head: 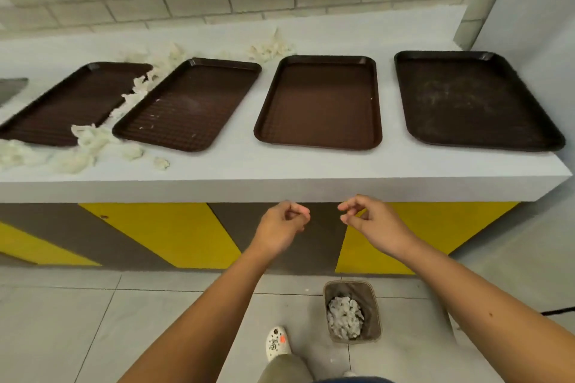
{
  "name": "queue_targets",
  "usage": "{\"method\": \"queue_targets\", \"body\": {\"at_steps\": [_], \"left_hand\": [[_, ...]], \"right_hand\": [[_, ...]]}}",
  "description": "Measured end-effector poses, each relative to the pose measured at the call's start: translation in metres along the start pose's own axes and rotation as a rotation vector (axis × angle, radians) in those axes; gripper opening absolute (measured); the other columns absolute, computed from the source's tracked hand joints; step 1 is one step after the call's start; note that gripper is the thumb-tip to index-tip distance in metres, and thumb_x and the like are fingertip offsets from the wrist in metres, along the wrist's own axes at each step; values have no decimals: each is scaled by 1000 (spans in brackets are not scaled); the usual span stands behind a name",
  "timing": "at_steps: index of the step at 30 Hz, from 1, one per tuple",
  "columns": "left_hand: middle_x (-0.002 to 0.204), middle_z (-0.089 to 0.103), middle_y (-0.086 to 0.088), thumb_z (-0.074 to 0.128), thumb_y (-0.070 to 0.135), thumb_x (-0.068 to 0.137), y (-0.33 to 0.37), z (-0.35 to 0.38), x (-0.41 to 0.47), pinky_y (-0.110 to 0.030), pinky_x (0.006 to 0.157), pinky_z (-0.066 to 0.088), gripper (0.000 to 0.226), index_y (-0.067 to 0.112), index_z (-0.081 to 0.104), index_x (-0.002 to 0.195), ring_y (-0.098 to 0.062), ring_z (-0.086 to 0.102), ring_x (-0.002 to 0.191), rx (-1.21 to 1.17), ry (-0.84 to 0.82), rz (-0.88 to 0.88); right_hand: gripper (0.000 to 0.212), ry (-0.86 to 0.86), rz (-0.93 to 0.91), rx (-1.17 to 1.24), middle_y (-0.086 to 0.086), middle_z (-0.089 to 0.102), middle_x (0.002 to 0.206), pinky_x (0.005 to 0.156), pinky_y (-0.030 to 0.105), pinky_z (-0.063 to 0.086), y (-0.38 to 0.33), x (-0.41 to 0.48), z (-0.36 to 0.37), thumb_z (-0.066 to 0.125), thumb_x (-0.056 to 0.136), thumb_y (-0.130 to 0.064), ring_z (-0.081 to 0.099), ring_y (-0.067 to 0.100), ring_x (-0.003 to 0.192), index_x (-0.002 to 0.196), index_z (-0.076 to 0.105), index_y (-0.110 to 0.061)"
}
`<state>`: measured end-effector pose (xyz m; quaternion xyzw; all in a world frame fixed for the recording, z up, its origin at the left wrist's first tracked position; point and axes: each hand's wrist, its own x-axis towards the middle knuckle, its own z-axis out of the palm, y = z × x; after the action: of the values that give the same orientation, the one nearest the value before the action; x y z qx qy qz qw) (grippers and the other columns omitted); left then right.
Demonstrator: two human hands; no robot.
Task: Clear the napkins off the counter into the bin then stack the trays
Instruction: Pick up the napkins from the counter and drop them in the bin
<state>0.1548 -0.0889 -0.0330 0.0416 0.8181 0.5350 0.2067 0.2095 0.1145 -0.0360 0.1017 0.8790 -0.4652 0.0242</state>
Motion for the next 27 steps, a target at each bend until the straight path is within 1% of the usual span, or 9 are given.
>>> {"method": "queue_targets", "body": {"at_steps": [3,6,9,14,18,20,23,24,27], "left_hand": [[94,71,3,65,15,88,5,-43,-5,-22,77,48,5,14,70,91,-8,64,80,16,110,29],[85,68,8,65,11,88,1,-90,-5,-13,70,45,8,10,70,93,-8,60,79,-3,222,51],[84,65,6,65,14,88,-11,-131,0,-23,73,47,7,15,70,94,-12,61,81,-19,304,32],[96,68,2,65,16,89,-33,-195,21,-34,82,49,5,17,69,93,-18,63,89,-5,361,2],[97,68,4,64,15,90,-48,-244,45,-33,79,50,7,18,68,94,-19,63,89,33,366,-10],[99,68,4,63,16,90,-55,-267,57,-29,73,50,7,18,68,94,-17,62,86,53,370,-1],[101,66,3,64,17,90,-66,-297,74,-23,63,42,6,20,68,92,-11,59,77,145,389,36],[103,63,3,64,17,90,-70,-308,79,-24,65,43,7,22,68,93,-10,58,79,215,407,59],[112,51,4,65,15,87,-81,-338,94,-34,84,47,17,26,65,100,-20,52,104,436,502,157]], "right_hand": [[13,-2,-38,57,-3,60,87,65,11,40,-30,16,10,68,87,-15,50,2,64,98,71,-21],[11,-17,-109,82,-7,60,87,67,13,42,-60,34,27,67,88,-17,51,4,67,96,70,-24],[11,-37,-159,67,-6,62,92,65,16,41,-87,51,48,66,89,-21,51,6,68,96,69,-28],[10,-56,-199,81,-7,62,89,57,8,40,-132,82,92,65,89,-23,47,3,59,96,69,-30],[11,-73,-202,98,-8,62,90,59,9,40,-168,109,133,66,89,-23,48,6,61,98,69,-29],[12,-108,-216,79,-9,61,92,63,12,41,-183,123,158,66,89,-24,50,7,65,99,68,-31],[19,-149,-226,30,-8,61,102,72,18,45,-204,144,195,64,91,-26,55,9,74,109,67,-31],[24,-156,-226,7,-8,60,108,75,20,46,-210,150,207,63,91,-27,56,9,76,115,65,-31],[42,-169,-243,-87,-9,54,125,84,26,50,-228,168,239,60,93,-30,59,10,79,134,52,-30]]}}
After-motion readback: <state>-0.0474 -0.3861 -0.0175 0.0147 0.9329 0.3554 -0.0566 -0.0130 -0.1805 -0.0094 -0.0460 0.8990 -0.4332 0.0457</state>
